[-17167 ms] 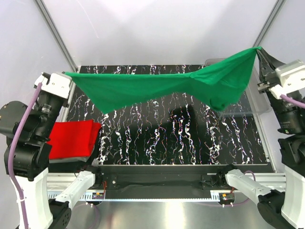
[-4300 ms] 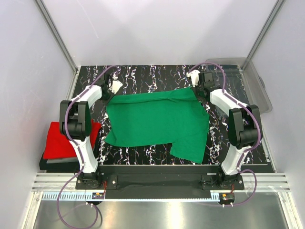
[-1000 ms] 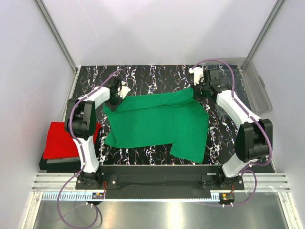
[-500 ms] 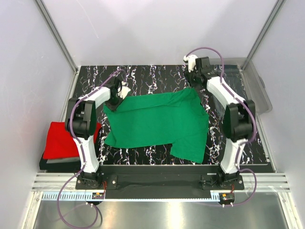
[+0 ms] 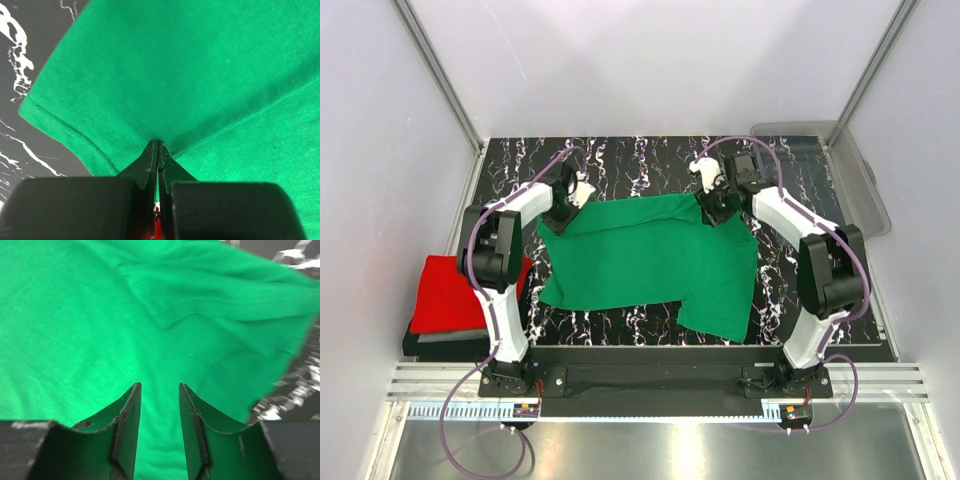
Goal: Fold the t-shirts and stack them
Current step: Fold the tshirt
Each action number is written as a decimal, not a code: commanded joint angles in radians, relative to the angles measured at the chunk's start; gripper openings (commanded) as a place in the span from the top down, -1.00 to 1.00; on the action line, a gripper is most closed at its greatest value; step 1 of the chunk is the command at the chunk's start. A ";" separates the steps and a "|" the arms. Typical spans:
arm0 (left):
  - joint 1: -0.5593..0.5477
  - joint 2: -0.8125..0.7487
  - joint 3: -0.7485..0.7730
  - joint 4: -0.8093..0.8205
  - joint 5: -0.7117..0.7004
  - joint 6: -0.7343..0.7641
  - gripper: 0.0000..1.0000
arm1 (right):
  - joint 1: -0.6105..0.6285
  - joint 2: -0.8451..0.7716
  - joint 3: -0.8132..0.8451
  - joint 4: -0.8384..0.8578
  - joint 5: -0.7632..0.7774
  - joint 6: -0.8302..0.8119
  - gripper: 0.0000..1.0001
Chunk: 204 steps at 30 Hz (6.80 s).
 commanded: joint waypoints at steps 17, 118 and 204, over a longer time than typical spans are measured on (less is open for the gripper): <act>-0.008 -0.002 -0.033 0.015 -0.012 -0.012 1.00 | 0.043 0.295 0.190 0.092 -0.002 -0.057 0.13; -0.006 -0.011 -0.006 0.032 -0.005 0.002 1.00 | 0.152 0.157 0.241 -0.205 0.035 0.029 0.85; 0.026 0.036 0.054 -0.002 -0.061 0.016 1.00 | -0.178 0.416 0.600 -0.170 0.179 -0.009 0.14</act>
